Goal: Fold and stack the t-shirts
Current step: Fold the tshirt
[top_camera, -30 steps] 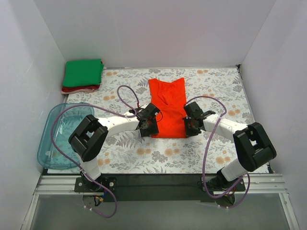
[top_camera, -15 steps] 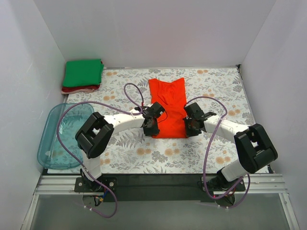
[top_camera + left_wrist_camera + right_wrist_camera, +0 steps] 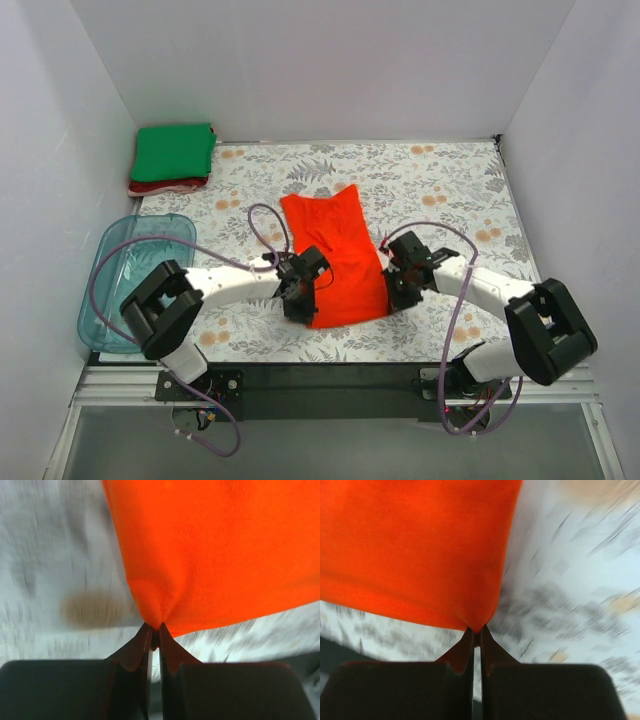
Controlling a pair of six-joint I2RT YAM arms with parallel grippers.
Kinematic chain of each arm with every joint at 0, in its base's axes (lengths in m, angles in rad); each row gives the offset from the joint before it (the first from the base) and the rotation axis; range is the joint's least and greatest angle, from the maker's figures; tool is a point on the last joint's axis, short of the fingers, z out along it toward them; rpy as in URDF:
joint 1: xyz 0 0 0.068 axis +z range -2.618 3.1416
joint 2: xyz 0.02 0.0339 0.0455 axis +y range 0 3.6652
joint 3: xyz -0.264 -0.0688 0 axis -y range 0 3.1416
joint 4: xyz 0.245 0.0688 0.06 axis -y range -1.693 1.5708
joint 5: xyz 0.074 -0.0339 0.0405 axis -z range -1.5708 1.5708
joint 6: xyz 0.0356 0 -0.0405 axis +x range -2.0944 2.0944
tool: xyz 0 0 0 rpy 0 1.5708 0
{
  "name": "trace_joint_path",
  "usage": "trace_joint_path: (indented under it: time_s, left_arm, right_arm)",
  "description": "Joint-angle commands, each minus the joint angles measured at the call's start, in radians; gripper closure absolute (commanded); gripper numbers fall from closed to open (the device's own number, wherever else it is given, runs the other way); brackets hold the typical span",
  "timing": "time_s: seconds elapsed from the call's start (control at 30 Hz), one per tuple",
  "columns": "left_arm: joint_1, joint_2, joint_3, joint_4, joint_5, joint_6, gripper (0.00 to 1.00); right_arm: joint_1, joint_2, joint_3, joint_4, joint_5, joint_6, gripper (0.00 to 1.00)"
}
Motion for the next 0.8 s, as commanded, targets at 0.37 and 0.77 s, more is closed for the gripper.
trace_joint_path:
  time_s: [0.37,0.77]
  left_arm:
    - [-0.104,-0.454,-0.122,-0.416,0.176,-0.186,1.0]
    - [0.266,-0.378,0.144,-0.383,0.099,0.114,1.0]
  right_arm:
    - [0.04,-0.156,0.227,-0.625,-0.083,-0.05,0.99]
    - [0.027,0.235,0.876,-0.667,-0.037,-0.157,0.99]
